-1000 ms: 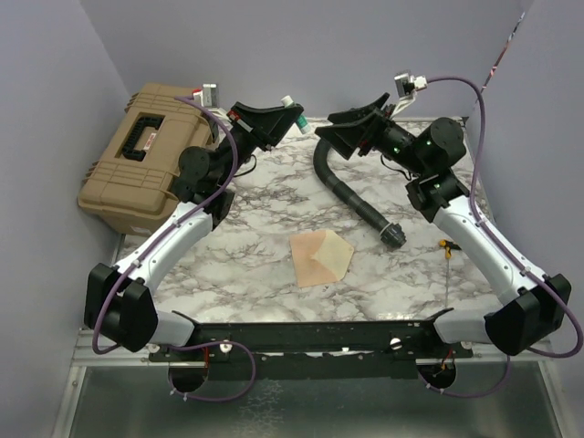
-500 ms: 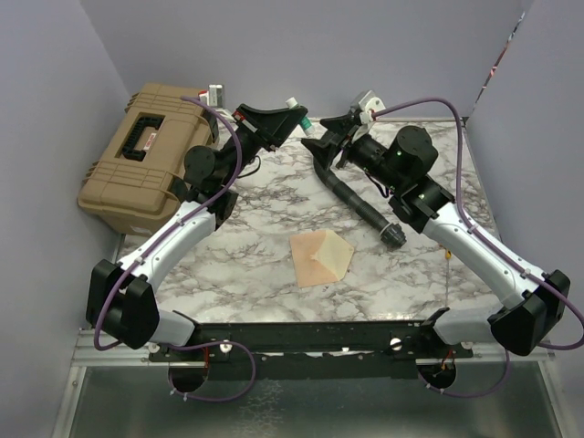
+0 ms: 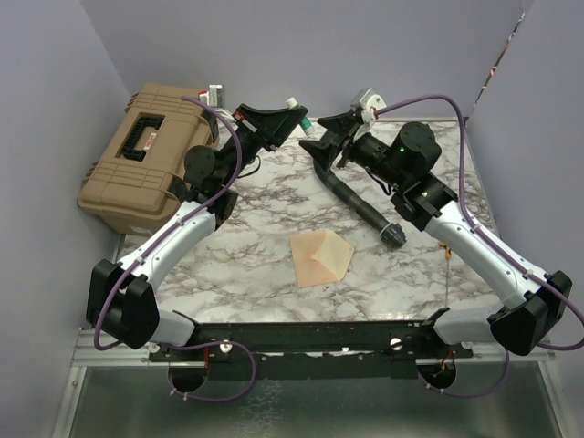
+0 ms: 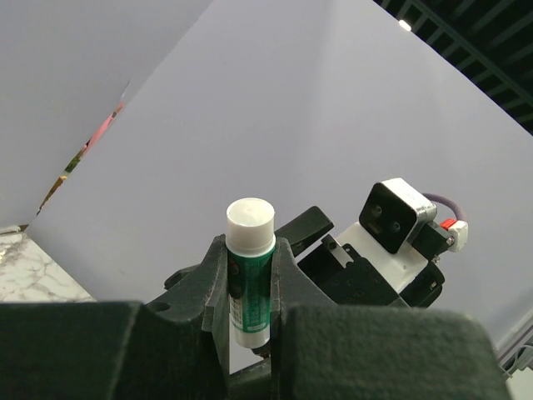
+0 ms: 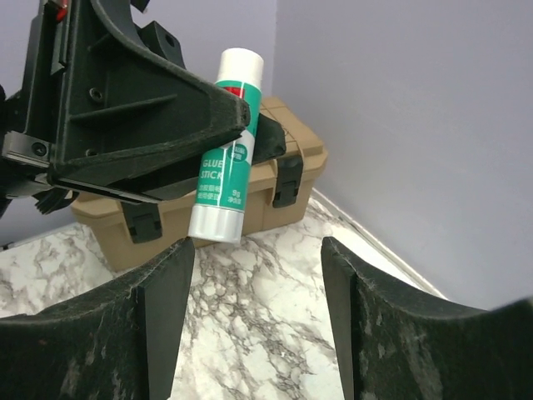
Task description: Place the letter into the envelope and seal it
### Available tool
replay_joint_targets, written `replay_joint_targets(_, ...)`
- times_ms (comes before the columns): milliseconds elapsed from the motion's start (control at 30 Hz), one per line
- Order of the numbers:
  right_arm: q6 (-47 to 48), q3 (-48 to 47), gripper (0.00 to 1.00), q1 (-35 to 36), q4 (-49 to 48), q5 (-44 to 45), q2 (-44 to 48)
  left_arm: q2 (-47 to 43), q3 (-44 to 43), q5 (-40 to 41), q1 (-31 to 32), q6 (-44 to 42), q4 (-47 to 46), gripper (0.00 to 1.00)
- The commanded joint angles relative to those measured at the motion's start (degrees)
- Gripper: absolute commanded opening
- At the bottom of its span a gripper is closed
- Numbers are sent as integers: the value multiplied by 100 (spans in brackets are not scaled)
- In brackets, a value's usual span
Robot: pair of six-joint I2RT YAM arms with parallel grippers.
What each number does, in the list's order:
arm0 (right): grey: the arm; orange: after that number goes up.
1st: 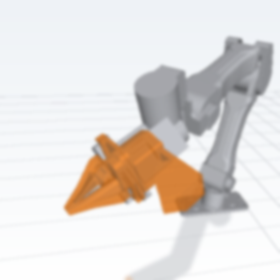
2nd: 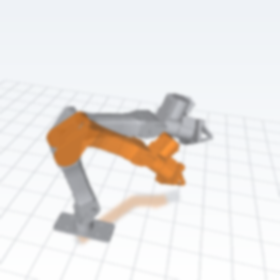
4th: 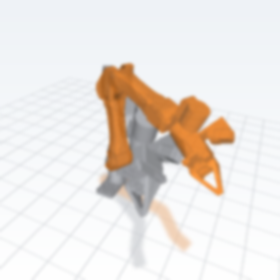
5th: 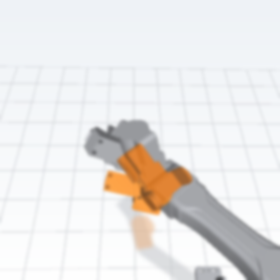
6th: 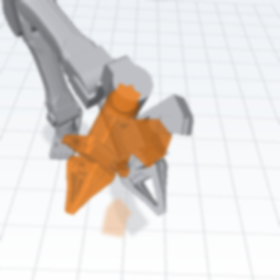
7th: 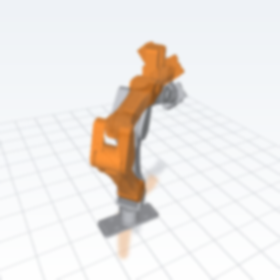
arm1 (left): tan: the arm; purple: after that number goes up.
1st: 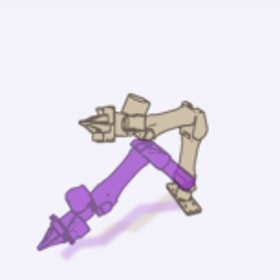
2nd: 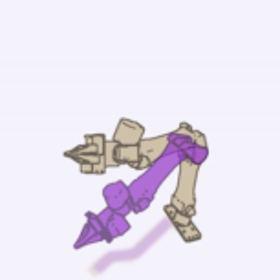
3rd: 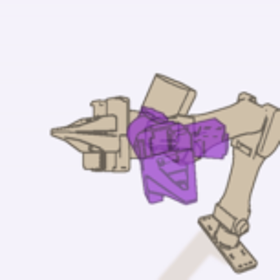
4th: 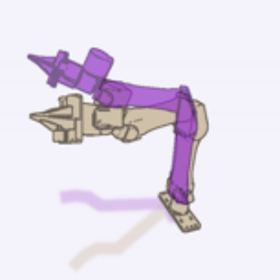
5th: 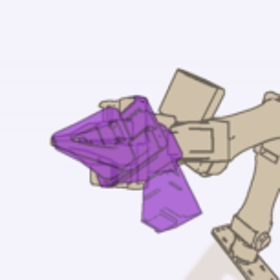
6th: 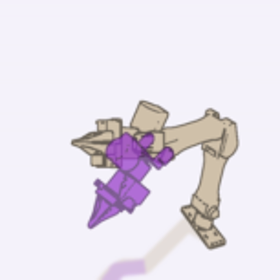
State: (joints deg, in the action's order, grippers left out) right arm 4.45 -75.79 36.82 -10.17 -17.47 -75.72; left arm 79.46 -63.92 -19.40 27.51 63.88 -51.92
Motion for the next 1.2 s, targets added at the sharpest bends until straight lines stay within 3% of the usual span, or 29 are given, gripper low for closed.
replay_joint_targets(0, -212, -116, 65, 54, -73, -246, 55, 25, 42, 90, 42, -16, -55, 0)
replay_joint_targets(367, -880, -104, 59, 54, -341, -119, 75, -36, 142, 72, 53, -33, -57, 0)
replay_joint_targets(567, -1136, -135, 47, 49, -343, 54, 55, -84, 181, 9, 62, -84, -55, 0)
replay_joint_targets(667, -1329, -220, 31, 49, -250, -9, 29, -126, 238, -69, 62, -210, -55, 0)
replay_joint_targets(800, -1710, -609, 3, -29, 316, -202, -105, -187, 278, -352, 55, -560, -55, 0)
replay_joint_targets(900, -2563, -588, 0, -498, 133, -1114, -146, -220, 276, -571, -3, -665, -86, 0)
replay_joint_targets(1067, -4486, -364, 0, -1202, -1008, -2706, -310, -313, 326, -703, -44, -743, -285, 0)
replay_joint_targets(1167, -5803, -168, 0, -1323, -1885, -3142, -442, -372, 328, -752, -52, -912, -327, 0)
